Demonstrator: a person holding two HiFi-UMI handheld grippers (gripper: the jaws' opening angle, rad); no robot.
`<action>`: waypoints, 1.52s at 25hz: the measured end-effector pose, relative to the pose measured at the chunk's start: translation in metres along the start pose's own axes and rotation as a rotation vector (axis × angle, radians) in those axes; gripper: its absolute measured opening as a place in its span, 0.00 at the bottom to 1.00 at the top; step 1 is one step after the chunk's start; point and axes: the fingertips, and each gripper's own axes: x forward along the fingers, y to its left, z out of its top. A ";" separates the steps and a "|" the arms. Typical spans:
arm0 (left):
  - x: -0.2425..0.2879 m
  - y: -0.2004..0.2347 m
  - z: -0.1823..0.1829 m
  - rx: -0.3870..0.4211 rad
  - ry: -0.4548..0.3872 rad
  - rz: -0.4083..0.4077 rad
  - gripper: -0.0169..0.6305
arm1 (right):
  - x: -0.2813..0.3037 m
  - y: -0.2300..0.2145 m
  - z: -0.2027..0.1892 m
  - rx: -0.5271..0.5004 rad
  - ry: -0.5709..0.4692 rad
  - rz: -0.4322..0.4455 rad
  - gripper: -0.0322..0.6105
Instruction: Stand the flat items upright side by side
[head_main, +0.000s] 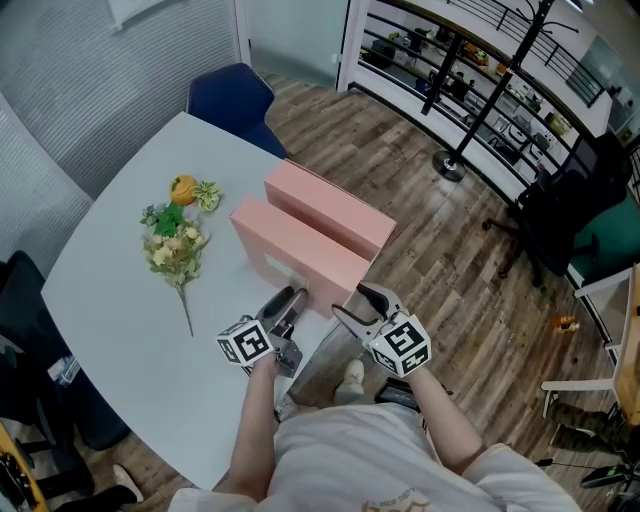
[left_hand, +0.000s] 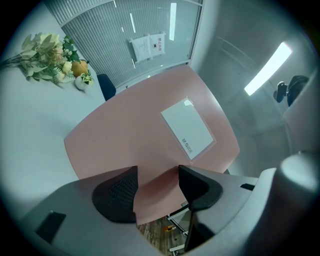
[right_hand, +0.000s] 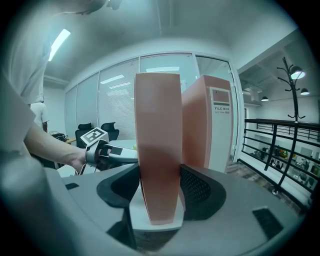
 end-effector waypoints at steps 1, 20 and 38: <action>0.002 0.000 0.000 0.000 0.001 -0.001 0.40 | 0.000 -0.002 0.000 0.001 0.000 -0.003 0.47; 0.026 -0.003 0.001 0.004 0.022 -0.015 0.40 | -0.002 -0.025 0.001 -0.023 0.010 -0.026 0.47; 0.024 -0.004 -0.001 0.022 0.036 -0.008 0.40 | -0.003 -0.026 -0.001 -0.008 0.004 -0.038 0.47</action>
